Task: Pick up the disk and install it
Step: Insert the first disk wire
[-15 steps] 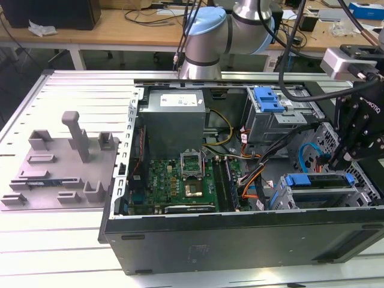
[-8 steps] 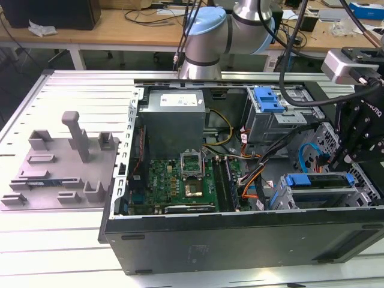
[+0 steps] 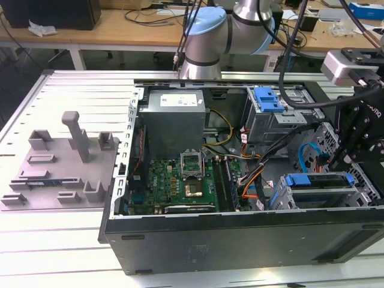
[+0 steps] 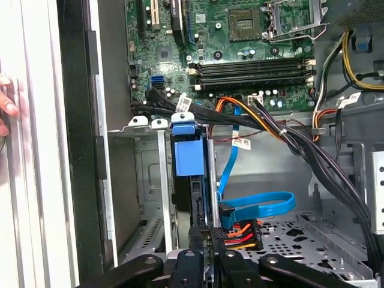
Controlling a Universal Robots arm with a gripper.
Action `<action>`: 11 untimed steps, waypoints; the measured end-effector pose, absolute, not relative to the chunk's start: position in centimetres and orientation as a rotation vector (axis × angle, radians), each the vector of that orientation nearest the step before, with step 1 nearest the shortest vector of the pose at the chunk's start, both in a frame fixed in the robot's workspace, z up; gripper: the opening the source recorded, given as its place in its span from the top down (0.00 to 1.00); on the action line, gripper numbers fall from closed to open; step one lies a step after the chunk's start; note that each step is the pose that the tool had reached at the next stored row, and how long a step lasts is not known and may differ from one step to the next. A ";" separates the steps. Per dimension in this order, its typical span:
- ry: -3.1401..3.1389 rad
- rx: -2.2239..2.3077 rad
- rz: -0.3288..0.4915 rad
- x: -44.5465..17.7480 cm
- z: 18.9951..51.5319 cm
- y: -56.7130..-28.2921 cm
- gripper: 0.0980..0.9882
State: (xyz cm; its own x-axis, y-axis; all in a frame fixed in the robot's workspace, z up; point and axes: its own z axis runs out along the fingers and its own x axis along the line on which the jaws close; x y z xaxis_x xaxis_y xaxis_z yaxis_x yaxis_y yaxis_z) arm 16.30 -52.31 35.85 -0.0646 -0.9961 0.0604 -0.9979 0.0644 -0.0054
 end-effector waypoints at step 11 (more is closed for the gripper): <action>-2.227 2.159 0.072 16.2 35.8 -52.5 0.93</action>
